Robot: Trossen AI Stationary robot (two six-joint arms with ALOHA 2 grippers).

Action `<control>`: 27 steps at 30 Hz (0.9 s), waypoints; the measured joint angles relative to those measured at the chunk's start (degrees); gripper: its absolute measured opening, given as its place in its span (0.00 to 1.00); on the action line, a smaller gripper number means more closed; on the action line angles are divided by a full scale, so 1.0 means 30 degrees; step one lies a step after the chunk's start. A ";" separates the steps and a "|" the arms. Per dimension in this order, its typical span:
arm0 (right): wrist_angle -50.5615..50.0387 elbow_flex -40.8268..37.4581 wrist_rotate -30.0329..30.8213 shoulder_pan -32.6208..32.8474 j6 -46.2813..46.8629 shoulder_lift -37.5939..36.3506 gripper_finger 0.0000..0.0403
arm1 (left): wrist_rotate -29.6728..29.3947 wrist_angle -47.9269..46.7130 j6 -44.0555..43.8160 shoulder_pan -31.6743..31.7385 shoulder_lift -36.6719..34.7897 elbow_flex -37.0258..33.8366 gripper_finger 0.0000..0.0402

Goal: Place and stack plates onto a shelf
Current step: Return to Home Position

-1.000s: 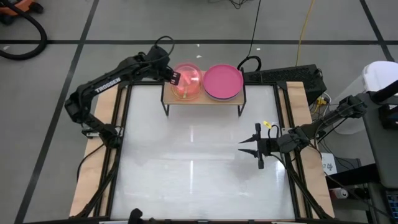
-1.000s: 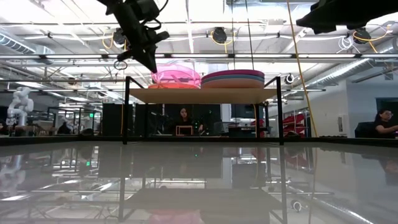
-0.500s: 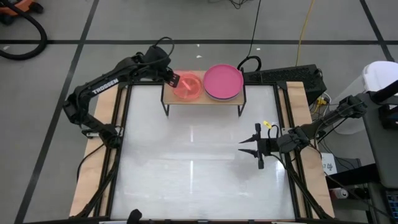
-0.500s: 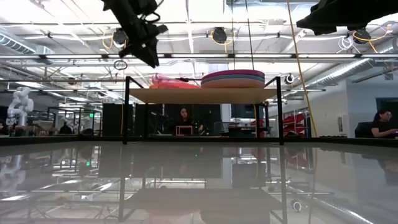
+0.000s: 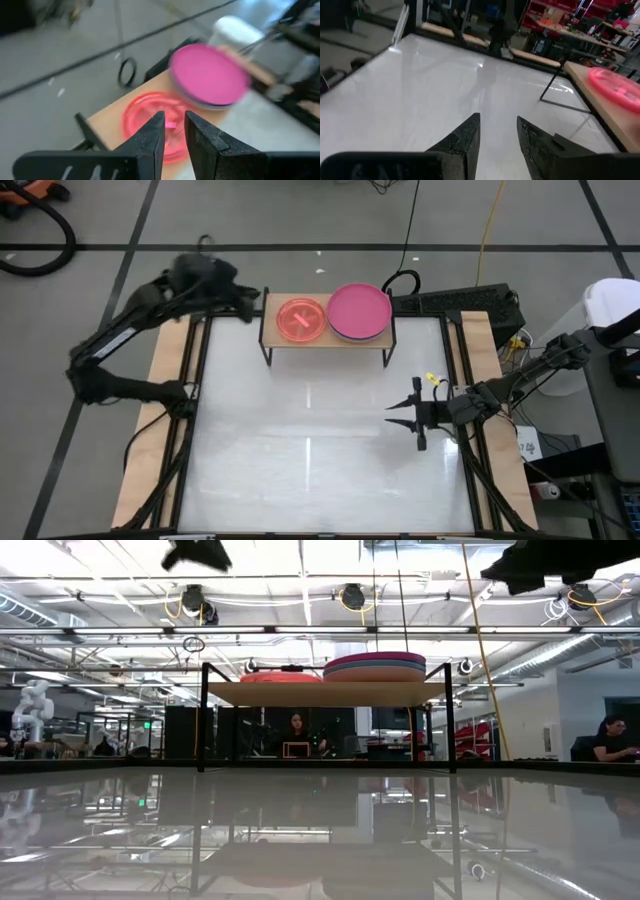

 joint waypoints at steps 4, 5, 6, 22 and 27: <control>-0.0924 0.0000 0.0001 0.0000 -0.0126 -0.2659 0.28 | -0.1108 0.0158 0.0331 -0.2312 -0.2523 -0.0802 0.19; -0.1077 0.0000 -0.0051 0.0000 -0.0202 -0.3408 0.28 | -0.1516 0.0550 0.0292 -0.2949 -0.3167 -0.1339 0.20; -0.1170 0.0000 -0.0240 0.0000 -0.0283 -0.4153 0.28 | -0.1911 0.1257 0.0258 -0.3593 -0.3884 -0.2043 0.20; -0.2723 -0.0006 -0.1495 0.0000 -0.2400 -1.2246 0.28 | -0.2958 1.3733 0.1456 -0.7902 -1.1554 -1.4870 0.20; -0.0929 -0.1801 -0.1492 0.0000 -0.2455 -1.3054 0.28 | -0.2958 1.6892 0.1870 -0.8124 -1.2158 -1.7999 0.20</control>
